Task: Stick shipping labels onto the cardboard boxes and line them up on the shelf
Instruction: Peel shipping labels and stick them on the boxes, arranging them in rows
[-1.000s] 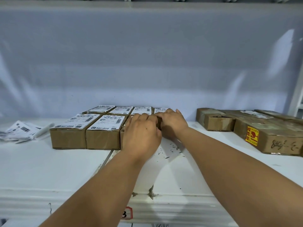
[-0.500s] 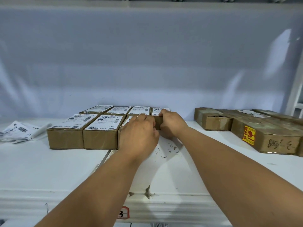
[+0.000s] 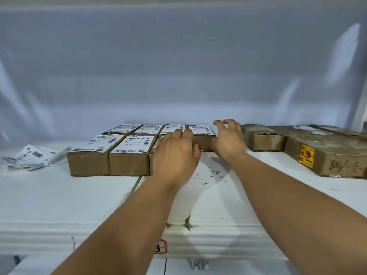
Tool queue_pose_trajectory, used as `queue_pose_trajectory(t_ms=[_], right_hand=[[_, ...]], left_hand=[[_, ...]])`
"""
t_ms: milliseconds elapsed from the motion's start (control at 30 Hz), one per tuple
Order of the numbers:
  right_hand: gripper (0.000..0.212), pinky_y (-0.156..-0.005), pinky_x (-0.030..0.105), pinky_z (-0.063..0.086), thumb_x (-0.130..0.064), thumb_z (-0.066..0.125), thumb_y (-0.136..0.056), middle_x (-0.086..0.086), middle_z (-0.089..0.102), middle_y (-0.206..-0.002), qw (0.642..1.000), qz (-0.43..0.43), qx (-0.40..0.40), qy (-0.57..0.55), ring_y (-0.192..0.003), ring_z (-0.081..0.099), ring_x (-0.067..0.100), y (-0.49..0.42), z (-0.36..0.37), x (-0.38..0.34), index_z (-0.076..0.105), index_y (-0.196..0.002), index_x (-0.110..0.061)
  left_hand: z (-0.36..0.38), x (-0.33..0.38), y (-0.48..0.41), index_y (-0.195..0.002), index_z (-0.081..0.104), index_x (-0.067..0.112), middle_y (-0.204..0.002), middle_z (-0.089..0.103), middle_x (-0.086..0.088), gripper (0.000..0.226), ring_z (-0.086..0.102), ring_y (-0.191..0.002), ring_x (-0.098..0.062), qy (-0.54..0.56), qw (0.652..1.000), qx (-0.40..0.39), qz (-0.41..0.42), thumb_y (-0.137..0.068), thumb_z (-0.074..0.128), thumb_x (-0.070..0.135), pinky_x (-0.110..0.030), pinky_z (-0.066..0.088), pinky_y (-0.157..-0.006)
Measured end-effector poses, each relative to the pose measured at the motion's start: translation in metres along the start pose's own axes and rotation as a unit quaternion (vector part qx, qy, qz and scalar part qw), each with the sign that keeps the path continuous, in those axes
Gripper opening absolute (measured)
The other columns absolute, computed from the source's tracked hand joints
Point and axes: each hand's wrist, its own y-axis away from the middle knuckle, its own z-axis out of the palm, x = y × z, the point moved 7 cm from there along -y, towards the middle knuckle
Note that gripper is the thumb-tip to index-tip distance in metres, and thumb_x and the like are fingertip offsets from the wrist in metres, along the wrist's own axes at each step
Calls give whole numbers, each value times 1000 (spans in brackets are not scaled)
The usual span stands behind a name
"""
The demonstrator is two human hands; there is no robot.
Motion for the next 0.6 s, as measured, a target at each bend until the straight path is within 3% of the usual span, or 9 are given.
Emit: queue_pose_trajectory(t_ms=[133, 267, 467, 600], right_hand=[[66, -116, 53, -2, -23, 48, -88, 16, 12, -156, 986, 124, -45, 106, -145, -9, 35, 3, -7, 42, 21, -148, -23], [66, -112, 61, -8, -20, 41, -89, 23, 8, -156, 961, 211, -84, 157, -144, -11, 40, 8, -8, 71, 17, -150, -18], [50, -111, 62, -1, -22, 33, -96, 22, 17, -151, 939, 180, -104, 272, -142, 4, 45, 3, -13, 62, 30, -146, -13], [46, -108, 57, 26, -13, 39, -92, 17, 34, -127, 948, 166, -123, 241, -124, 38, 45, 5, -21, 55, 40, -137, -9]], left_hand=[[2, 10, 2, -105, 59, 14, -101, 61, -3, 20, 49, -103, -23, 22, 997, -1, 70, -91, 45, 18, -32, 39, -81], [4, 19, 2, -91, 65, 10, -83, 64, -5, 19, 55, -87, -27, 14, 992, 11, 125, -82, 48, 9, -27, 32, -67], [-1, 25, 5, -75, 62, 12, -63, 59, -1, 14, 56, -66, -24, 23, 986, 52, 154, -66, 54, 8, -22, 32, -57], [-8, 32, 8, -74, 61, 14, -64, 60, 1, 13, 57, -65, -23, 19, 980, 74, 183, -65, 53, 10, -21, 32, -56]])
